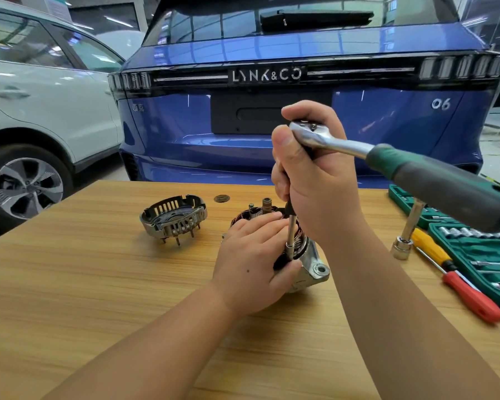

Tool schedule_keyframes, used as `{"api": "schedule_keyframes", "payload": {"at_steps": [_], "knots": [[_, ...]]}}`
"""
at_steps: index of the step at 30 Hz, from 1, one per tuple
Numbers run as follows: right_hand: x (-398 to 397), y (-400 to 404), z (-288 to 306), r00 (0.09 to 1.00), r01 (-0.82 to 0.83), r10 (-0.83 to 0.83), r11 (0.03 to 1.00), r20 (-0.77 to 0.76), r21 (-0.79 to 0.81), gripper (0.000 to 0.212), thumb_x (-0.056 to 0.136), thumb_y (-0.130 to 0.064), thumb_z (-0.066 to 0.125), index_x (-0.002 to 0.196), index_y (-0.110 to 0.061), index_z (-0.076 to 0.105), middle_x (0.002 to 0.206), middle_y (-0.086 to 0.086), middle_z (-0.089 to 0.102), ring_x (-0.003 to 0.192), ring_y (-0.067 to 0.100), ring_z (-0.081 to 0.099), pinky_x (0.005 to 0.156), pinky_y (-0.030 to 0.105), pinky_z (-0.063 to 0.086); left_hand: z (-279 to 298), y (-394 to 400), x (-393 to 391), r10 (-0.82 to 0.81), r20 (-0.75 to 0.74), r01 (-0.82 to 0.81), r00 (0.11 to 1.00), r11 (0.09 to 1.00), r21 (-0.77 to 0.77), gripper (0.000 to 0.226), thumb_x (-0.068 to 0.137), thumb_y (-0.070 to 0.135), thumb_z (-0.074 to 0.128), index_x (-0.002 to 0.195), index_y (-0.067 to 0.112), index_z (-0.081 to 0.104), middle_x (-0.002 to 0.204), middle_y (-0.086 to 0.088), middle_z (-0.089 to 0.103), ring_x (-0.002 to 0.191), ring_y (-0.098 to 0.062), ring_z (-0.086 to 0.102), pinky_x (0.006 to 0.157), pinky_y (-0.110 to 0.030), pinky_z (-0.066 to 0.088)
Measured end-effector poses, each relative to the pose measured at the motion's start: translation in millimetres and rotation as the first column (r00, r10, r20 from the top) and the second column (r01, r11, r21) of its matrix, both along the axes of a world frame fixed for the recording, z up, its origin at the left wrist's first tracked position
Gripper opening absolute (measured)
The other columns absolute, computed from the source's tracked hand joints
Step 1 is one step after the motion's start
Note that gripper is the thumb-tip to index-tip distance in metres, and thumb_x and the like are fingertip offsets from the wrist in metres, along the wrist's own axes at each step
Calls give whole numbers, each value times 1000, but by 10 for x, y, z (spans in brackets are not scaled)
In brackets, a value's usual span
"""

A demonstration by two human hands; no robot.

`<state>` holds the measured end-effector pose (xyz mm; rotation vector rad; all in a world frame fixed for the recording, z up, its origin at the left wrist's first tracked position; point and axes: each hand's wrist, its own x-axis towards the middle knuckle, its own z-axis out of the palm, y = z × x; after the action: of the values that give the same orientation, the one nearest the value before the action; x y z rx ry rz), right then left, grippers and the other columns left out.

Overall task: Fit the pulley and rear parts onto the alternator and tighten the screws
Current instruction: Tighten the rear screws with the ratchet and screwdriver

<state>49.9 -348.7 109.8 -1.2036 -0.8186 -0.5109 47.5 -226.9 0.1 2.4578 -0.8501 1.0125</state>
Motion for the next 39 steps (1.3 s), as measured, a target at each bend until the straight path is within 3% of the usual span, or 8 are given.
{"api": "schedule_keyframes", "payload": {"at_steps": [3,6,11,17,21,26,35,39], "knots": [[-8,-20,-7,1000,-10,10,999,-20,33,14,102,-8,53,111,-18,49,66,16,33,45,38,23,39,40,24,55,26,-28,5,-83,-2,997,999,44,50,89,47,63,132,22,63,137,10,61,139,-15,45,112,-44,38],[-12,-54,-12,997,44,-40,997,-65,63,12,102,-9,52,110,-17,49,61,4,41,42,22,33,39,35,29,137,53,-40,19,-215,6,976,993,116,62,91,53,58,147,28,49,152,15,46,148,-9,28,119,-45,26],[-60,-20,45,988,102,-109,993,-114,-66,12,102,-13,54,110,-22,50,64,3,45,46,16,41,43,34,36,223,53,-33,34,-304,21,952,984,176,62,93,50,61,149,29,43,156,15,40,150,-9,21,122,-46,19],[-247,57,146,964,213,-238,958,-118,-190,10,101,-14,58,106,-21,53,61,12,50,49,22,45,48,30,43,333,123,-60,-35,-278,92,960,976,195,63,85,41,71,142,23,49,149,8,47,144,-16,32,122,-42,23],[-329,47,223,961,235,-252,961,-114,-145,9,100,-12,60,103,-18,54,59,11,50,49,26,45,49,34,42,308,405,-104,38,-210,-21,977,996,82,86,81,51,73,153,28,33,160,10,30,147,-16,22,123,-43,17],[-320,24,444,967,211,-215,977,-136,-44,9,98,-16,62,103,-18,54,63,5,50,48,24,45,53,43,41,300,740,-38,5,-660,-44,751,998,-42,104,75,48,81,157,39,18,164,20,13,149,-8,18,118,-37,21],[-387,76,438,963,216,-238,963,-128,-164,9,96,-20,64,101,-24,57,58,-5,54,47,19,49,48,32,44,358,799,10,101,-584,-79,806,995,63,86,80,47,78,153,35,33,150,11,41,128,-10,46,107,-36,44],[-400,89,420,956,222,-251,957,-150,-186,8,97,-21,64,99,-26,59,57,-3,54,48,19,49,48,32,45,377,830,-16,48,-619,-103,784,993,-54,92,76,44,83,153,34,33,111,15,63,94,0,59,79,-15,47]]}}
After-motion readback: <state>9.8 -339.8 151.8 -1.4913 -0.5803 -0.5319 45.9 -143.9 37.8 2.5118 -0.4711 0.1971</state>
